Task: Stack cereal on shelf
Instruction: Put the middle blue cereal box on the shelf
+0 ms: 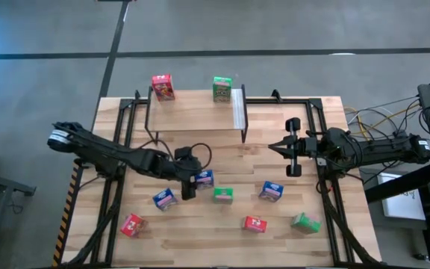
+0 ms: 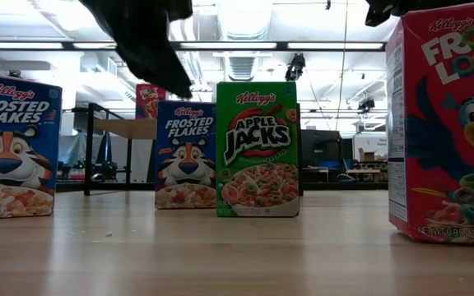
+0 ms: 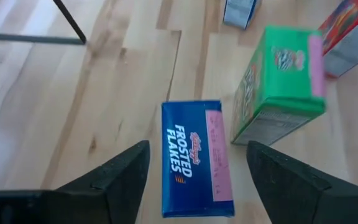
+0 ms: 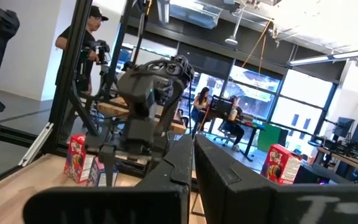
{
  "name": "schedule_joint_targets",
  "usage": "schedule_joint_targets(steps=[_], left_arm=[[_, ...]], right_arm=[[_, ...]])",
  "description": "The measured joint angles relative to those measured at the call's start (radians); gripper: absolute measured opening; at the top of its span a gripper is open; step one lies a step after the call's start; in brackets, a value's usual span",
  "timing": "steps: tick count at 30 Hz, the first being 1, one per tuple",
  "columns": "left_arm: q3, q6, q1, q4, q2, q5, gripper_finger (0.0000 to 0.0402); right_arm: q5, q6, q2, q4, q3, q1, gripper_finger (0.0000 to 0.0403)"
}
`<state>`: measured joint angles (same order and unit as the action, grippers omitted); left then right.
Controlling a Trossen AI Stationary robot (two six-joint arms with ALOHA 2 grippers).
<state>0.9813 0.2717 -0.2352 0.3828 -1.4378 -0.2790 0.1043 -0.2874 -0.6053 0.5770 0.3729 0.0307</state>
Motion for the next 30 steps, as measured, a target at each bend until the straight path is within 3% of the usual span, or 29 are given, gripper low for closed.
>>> schedule_joint_targets(steps=[7,30], left_arm=[[0.0,-0.002,-0.001,0.001,-0.061,0.008,0.0255],[0.0,0.003,-0.007,0.0,-0.065,0.027,0.023]], right_arm=[[0.0,0.0,0.0,0.0,0.0,0.0,0.0009],[0.0,-0.004,0.0,-0.001,0.0,0.0,0.0009]])
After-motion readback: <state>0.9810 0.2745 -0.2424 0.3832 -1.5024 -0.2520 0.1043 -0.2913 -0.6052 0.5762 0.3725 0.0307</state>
